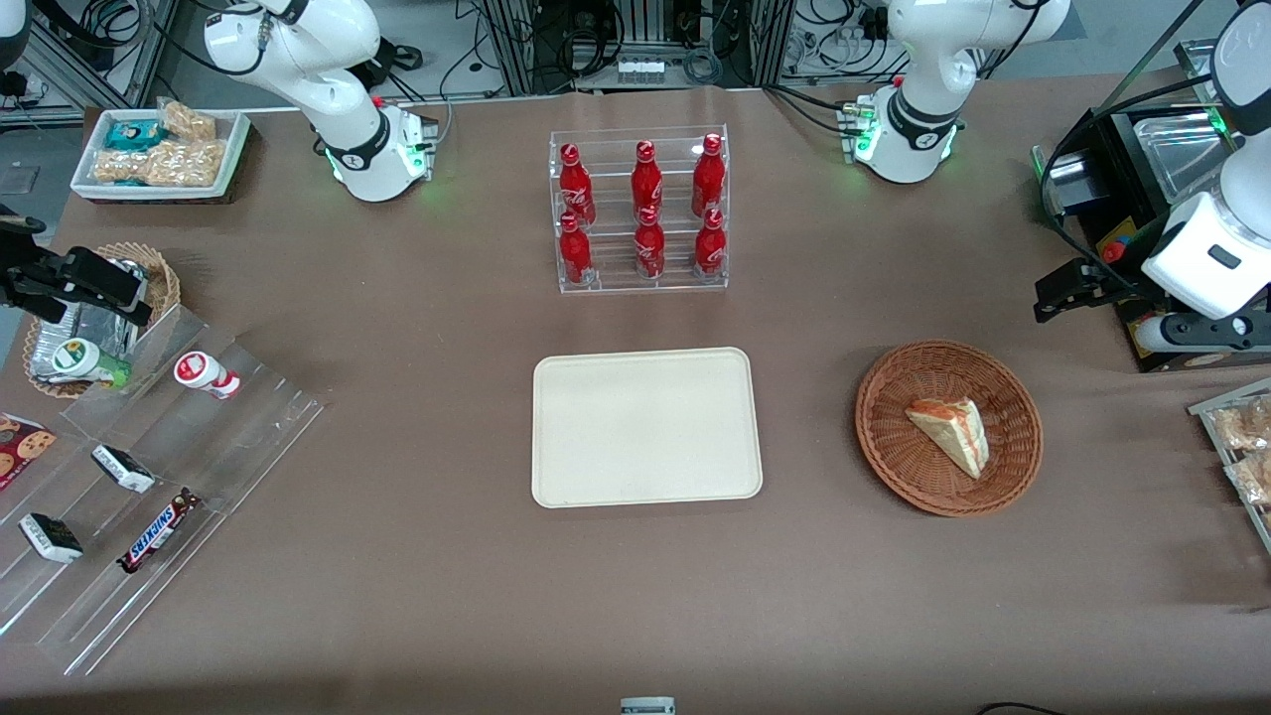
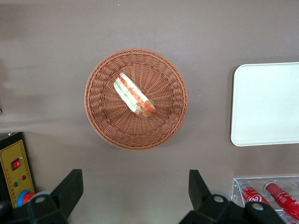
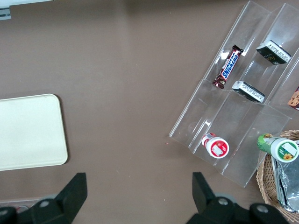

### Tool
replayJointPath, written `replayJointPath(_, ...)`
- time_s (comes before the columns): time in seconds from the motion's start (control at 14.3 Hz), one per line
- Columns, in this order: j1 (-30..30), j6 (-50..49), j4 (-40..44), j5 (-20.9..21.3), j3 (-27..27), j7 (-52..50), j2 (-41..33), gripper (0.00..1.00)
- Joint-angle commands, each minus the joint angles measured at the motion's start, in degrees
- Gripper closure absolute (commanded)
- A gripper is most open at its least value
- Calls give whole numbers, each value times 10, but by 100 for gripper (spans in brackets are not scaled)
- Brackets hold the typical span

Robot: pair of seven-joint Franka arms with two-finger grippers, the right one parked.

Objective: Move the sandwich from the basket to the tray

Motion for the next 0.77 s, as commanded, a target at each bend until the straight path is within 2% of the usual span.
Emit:
replayJointPath(0.0,1,7,-7,-2,3,4,8,0)
replayJointPath(0.28,11,23,-21,2,5,4,36,0)
replayJointPath(0.7,24,180,-165,2,6,2,49,0)
